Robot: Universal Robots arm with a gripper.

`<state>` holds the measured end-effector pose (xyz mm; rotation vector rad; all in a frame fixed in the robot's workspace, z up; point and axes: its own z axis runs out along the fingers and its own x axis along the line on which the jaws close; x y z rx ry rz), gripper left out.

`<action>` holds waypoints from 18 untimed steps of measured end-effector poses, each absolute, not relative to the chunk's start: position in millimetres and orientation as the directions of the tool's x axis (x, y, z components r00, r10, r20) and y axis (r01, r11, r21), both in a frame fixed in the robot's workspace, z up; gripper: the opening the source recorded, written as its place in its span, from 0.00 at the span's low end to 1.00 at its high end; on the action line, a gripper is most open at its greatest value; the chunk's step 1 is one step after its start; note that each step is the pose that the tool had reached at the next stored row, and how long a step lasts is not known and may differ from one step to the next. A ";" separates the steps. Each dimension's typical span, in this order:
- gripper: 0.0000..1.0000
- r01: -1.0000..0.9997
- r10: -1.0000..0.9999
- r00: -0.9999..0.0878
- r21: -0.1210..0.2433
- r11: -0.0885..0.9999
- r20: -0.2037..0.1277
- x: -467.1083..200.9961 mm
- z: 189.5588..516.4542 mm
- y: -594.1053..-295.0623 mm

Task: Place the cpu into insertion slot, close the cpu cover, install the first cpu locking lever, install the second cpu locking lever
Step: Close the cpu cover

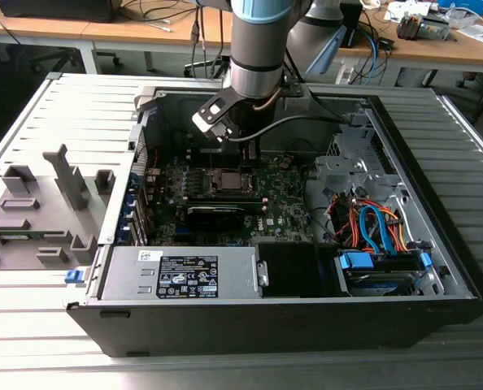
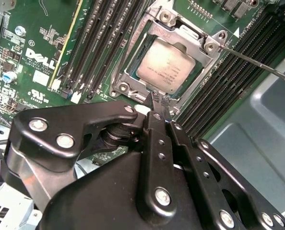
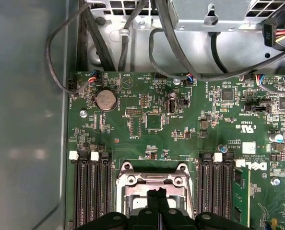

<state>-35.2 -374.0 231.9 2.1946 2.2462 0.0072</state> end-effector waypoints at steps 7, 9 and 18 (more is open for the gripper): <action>0.11 1.000 1.000 -0.023 0.004 0.023 0.002 -38.5 228.8 -374.1; 0.11 1.000 1.000 -0.023 0.004 0.023 0.002 -39.3 228.1 -374.1; 0.11 1.000 1.000 -0.023 0.004 0.023 0.002 -43.7 224.9 -374.0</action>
